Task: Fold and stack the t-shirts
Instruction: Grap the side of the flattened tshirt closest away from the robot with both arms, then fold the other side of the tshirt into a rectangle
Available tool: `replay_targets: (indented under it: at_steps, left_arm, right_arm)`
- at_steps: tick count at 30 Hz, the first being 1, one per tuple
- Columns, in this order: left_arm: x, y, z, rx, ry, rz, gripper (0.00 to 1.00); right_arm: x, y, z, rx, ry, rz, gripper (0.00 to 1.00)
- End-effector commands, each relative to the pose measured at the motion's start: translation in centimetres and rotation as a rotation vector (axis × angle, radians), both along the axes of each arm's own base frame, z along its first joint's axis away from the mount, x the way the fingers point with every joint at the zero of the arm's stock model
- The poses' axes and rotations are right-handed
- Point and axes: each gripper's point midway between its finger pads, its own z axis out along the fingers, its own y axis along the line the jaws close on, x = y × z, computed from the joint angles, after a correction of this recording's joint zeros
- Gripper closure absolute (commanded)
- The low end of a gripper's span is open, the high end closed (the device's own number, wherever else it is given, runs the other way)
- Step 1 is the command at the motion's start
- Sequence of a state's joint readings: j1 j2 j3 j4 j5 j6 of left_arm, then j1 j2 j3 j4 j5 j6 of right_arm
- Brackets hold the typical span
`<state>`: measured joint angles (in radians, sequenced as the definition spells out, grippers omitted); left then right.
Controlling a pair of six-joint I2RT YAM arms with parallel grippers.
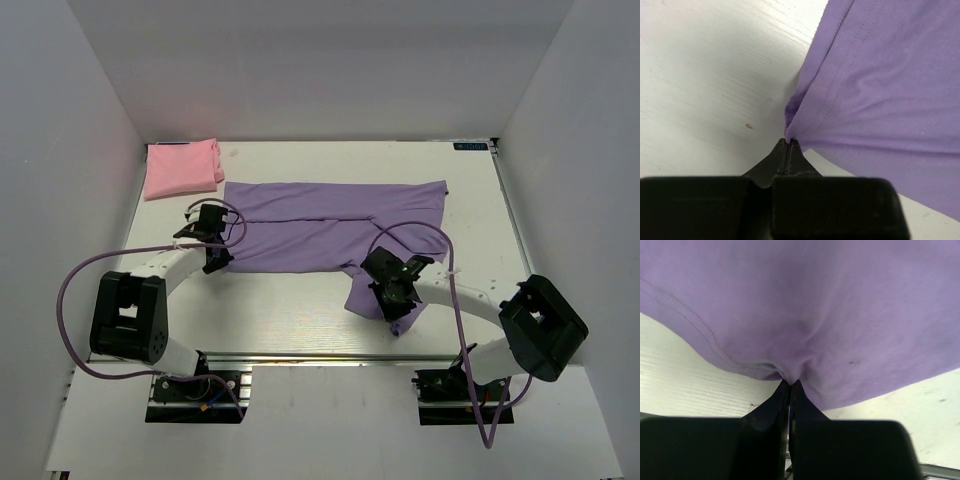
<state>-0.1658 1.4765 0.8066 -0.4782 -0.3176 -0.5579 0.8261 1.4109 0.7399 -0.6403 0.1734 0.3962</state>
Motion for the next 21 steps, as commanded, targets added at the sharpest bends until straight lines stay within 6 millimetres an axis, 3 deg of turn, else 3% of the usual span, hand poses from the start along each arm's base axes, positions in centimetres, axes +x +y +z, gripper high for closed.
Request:
replay_targets:
  at_steps: [1,6,11,15,16,17,19,21]
  left_arm:
    - [1.1,-0.5,2.1,-0.034,-0.069,-0.009,1.00]
    - [2.5,-0.3,3.3,-0.034,-0.086,0.015,1.00]
    - [4.9,-0.9,4.4,-0.083,-0.101,0.006,1.00]
    - [7.2,-0.8,5.8,-0.105,-0.137,0.015,1.00]
    - [7.6,-0.7,5.8,-0.117,-0.138,0.020,1.00]
    - [7.8,-0.9,5.2,-0.125,-0.120,0.014,1.00]
    - [9.0,-1.1,5.6,-0.146,-0.136,0.000,1.00]
    - [9.9,-0.9,5.4,-0.153,-0.132,0.006,1.00]
  right_arm:
    - [3.2,0.6,2.8,0.003,-0.136,-0.020,1.00]
    - [6.5,0.5,4.7,-0.003,-0.210,-0.032,1.00]
    - [11.9,0.4,7.2,0.082,-0.289,-0.116,1.00]
    - [15.5,0.5,9.2,0.119,-0.335,-0.081,1.00]
    - [15.9,0.6,9.2,0.124,-0.330,-0.067,1.00]
    - [17.5,0.5,10.4,0.154,-0.360,-0.084,1.00]
    - [18.6,0.1,10.3,0.152,-0.354,-0.068,1.00]
    - [20.5,-0.1,11.7,0.166,-0.399,-0.059,1.00]
